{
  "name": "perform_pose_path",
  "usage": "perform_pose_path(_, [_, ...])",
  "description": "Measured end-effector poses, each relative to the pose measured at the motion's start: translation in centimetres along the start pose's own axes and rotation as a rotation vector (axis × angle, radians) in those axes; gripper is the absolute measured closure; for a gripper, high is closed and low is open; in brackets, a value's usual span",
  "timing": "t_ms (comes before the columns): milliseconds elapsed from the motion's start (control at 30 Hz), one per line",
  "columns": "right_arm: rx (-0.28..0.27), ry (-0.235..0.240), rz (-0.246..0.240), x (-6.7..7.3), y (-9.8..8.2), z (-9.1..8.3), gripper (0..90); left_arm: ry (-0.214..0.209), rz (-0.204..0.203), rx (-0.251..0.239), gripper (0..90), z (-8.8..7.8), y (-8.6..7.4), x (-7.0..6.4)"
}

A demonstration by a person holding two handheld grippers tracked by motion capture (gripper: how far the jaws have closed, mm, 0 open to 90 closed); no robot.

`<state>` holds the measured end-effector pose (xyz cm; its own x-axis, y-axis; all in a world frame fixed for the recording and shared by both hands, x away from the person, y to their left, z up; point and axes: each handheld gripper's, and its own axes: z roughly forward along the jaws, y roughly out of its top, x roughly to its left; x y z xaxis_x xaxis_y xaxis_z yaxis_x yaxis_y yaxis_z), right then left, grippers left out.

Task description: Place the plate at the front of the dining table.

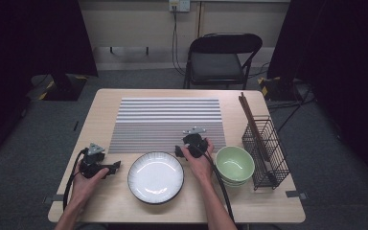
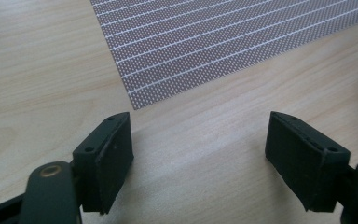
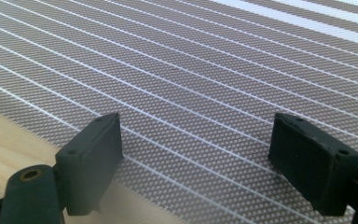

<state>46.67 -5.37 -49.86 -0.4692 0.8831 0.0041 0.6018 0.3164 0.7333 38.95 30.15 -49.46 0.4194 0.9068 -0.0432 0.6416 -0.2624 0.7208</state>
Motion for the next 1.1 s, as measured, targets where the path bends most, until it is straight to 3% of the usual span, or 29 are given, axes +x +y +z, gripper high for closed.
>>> perform_pose_path(133, [-0.009, 0.033, 0.016, 0.2, 0.1, -0.3, 20.9, -0.017, -0.012, -0.024, 24.5, -0.7, 0.3, -0.1])
perform_pose_path(200, [-0.021, 0.036, 0.014, 0.4, 0.3, -0.6, 20.9, -0.004, -0.031, -0.034, 25.2, -1.0, 0.4, -0.1])
perform_pose_path(400, [-0.070, 0.074, 0.010, 0.9, 1.2, -2.1, 21.1, -0.053, -0.067, -0.070, 29.3, -1.9, 0.9, -0.4])
perform_pose_path(700, [-0.086, 0.123, -0.019, 2.5, 1.9, -3.8, 23.2, -0.103, -0.031, -0.073, 35.8, -2.4, 1.4, -1.6])
perform_pose_path(833, [-0.094, 0.147, -0.024, 3.0, 2.0, -4.5, 24.3, -0.136, -0.045, -0.095, 36.5, -2.5, 1.5, -1.8])
perform_pose_path(867, [-0.089, 0.171, -0.028, 3.1, 2.0, -4.9, 26.3, -0.163, -0.051, -0.102, 38.5, -2.6, 1.6, -2.0])
perform_pose_path(933, [-0.083, 0.173, -0.032, 3.2, 2.0, -5.0, 30.9, -0.165, -0.051, -0.099, 38.9, -2.6, 1.6, -2.1])
perform_pose_path(1100, [-0.070, 0.231, -0.066, 3.9, 1.7, -5.7, 41.8, -0.191, -0.034, -0.080, 44.7, -2.6, 1.6, -2.9])
